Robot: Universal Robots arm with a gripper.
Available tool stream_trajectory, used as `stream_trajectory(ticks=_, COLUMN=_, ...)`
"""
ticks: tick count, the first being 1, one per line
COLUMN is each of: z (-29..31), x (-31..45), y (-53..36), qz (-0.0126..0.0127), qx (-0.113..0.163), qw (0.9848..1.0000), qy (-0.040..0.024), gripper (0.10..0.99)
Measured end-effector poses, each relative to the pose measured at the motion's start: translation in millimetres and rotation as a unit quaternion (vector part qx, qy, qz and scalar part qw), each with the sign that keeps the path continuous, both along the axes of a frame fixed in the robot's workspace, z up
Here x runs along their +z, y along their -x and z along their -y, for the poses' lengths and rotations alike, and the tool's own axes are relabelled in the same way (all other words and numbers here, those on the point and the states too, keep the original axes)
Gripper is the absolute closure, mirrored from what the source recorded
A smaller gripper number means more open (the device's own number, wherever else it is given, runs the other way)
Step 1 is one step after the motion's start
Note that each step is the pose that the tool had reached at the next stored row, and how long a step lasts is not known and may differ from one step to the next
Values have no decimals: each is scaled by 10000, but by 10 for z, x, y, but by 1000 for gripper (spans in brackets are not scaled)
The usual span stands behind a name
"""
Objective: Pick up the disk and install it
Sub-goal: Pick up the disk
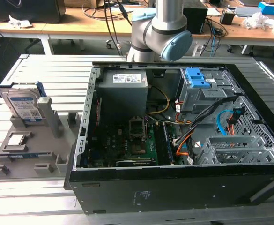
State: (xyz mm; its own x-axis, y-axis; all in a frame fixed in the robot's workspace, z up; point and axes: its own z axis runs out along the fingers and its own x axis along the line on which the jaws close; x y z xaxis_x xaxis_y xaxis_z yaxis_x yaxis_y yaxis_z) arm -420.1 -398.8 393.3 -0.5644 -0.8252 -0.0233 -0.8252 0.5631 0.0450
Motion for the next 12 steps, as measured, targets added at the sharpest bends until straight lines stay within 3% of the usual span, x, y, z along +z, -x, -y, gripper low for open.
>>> stream_trajectory(ticks=5, z=0, x=0, y=0, qz=0, qx=376, qw=9993, qy=0, gripper=980)
stream_trajectory(ticks=12, z=0, x=0, y=0, qz=0, qx=908, qw=9959, qy=0, gripper=980)
